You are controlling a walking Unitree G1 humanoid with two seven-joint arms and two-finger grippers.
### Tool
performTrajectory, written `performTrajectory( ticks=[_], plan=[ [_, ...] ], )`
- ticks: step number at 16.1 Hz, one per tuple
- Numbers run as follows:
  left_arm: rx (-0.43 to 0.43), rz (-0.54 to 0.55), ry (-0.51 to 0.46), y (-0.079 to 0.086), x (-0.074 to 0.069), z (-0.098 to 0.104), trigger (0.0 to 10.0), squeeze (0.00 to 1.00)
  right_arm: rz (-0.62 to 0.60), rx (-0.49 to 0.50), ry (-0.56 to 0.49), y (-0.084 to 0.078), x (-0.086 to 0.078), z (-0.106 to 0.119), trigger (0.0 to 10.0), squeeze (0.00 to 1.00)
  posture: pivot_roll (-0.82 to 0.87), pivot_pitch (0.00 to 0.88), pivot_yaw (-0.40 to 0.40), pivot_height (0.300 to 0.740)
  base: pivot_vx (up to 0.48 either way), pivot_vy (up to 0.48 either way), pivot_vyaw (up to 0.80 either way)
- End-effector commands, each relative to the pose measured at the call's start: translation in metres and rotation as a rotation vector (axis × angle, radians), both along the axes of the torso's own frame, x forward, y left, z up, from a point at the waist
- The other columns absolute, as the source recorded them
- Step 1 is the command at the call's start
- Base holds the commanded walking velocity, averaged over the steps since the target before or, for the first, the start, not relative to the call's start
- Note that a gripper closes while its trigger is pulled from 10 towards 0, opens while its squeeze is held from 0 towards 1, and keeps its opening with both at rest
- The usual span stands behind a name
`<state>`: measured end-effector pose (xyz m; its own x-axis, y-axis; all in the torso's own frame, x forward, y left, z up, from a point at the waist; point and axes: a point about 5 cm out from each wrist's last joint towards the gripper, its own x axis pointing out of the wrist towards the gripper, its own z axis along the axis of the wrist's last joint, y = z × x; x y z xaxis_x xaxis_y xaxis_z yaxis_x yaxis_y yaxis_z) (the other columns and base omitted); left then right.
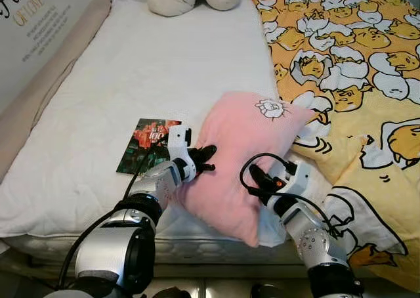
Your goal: Clean up the room
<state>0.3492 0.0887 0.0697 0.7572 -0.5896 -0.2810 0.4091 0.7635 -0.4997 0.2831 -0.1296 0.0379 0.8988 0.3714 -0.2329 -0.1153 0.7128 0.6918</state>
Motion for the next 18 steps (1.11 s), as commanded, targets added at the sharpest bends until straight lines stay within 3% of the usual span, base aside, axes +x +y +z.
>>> performTrajectory(
  ticks=[1,3,5,6,7,8,11,13,15,18],
  plan=[
    [-0.009,-0.044,0.000,-0.010,-0.003,-0.001,0.0,0.00,0.006,-0.011,-0.066,0.001,0.009,0.016,0.0,0.00,-0.21,0.000,0.108,0.740,0.000,0.000,0.00],
    [-0.015,-0.041,-0.055,-0.012,0.004,0.011,0.0,0.00,-0.011,-0.046,-0.106,-0.007,0.016,0.026,0.0,0.00,-0.20,0.000,0.109,0.740,0.000,0.000,0.00],
    [-0.009,-0.003,-0.133,-0.007,0.014,0.029,0.0,0.00,-0.030,-0.143,-0.182,-0.016,0.027,0.045,0.0,0.00,-0.18,0.000,0.102,0.740,0.000,0.000,0.00],
    [0.011,0.042,-0.229,-0.001,0.023,0.048,0.0,0.00,-0.053,-0.226,-0.251,-0.025,0.037,0.064,0.0,0.00,-0.17,0.000,0.094,0.740,0.000,0.000,0.00],
    [0.013,0.058,-0.251,0.000,0.025,0.052,0.0,0.00,-0.054,-0.252,-0.269,-0.027,0.039,0.069,0.0,0.00,-0.16,0.000,0.090,0.740,0.000,0.000,0.00],
    [0.041,0.100,-0.357,0.007,0.030,0.069,0.0,0.00,-0.069,-0.284,-0.334,-0.036,0.044,0.088,0.0,0.00,-0.15,0.000,0.084,0.740,0.000,0.000,0.00],
    [0.019,0.187,-0.440,0.019,0.034,0.092,0.0,0.00,-0.085,-0.330,-0.394,-0.050,0.050,0.105,0.0,0.00,-0.13,0.000,0.068,0.740,0.000,0.000,0.00],
    [0.034,0.239,-0.487,0.030,0.035,0.103,0.0,0.00,-0.107,-0.328,-0.388,-0.055,0.052,0.104,0.0,0.00,-0.11,0.000,0.057,0.740,0.000,0.000,0.00],
    [0.061,0.275,-0.505,0.035,0.034,0.104,0.0,0.00,-0.091,-0.340,-0.377,-0.050,0.053,0.098,0.0,0.00,-0.10,0.000,0.054,0.740,0.000,0.000,0.36],
    [0.086,0.300,-0.503,0.034,0.031,0.100,0.0,0.00,-0.073,-0.348,-0.367,-0.044,0.053,0.093,0.0,0.00,-0.10,0.000,0.052,0.740,0.000,0.000,0.61]
  ],
)
